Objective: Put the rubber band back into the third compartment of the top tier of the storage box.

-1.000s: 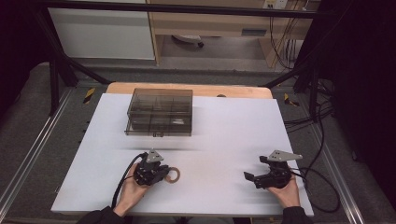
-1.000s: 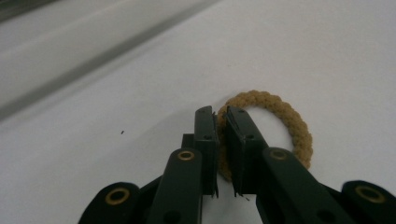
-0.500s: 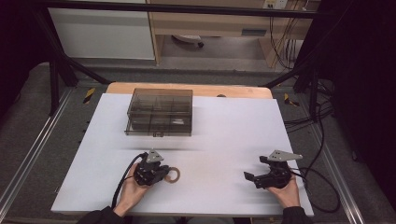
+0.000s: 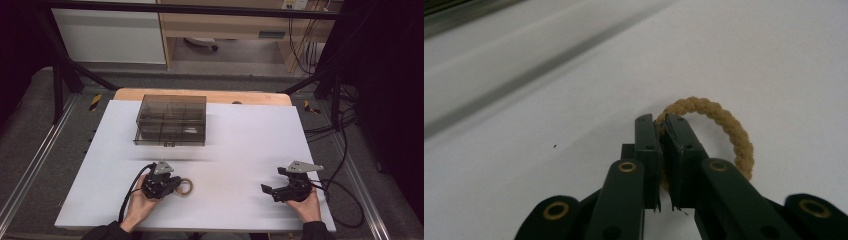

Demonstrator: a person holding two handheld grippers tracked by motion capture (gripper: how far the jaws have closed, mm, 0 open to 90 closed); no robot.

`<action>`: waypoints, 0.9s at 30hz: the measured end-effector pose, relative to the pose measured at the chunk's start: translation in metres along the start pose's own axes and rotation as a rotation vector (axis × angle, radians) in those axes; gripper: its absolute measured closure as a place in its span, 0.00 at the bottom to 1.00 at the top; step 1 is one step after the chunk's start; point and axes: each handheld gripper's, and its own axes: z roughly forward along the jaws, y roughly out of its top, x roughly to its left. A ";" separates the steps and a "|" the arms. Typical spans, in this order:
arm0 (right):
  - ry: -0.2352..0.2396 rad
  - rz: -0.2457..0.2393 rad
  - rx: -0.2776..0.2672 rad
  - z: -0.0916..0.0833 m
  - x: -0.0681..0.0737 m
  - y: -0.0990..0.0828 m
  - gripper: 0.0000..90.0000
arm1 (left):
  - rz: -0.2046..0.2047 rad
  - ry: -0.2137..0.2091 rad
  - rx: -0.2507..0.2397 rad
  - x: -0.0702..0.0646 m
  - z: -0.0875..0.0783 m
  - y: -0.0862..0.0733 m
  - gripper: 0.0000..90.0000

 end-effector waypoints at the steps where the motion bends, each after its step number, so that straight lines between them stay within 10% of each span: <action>1: 0.000 0.001 0.000 0.000 0.000 0.000 0.01 | 0.003 0.000 0.002 0.000 -0.001 0.000 0.94; 27: 0.002 0.003 -0.002 0.000 0.000 0.000 0.01 | -0.015 0.002 -0.036 0.008 -0.022 0.007 0.94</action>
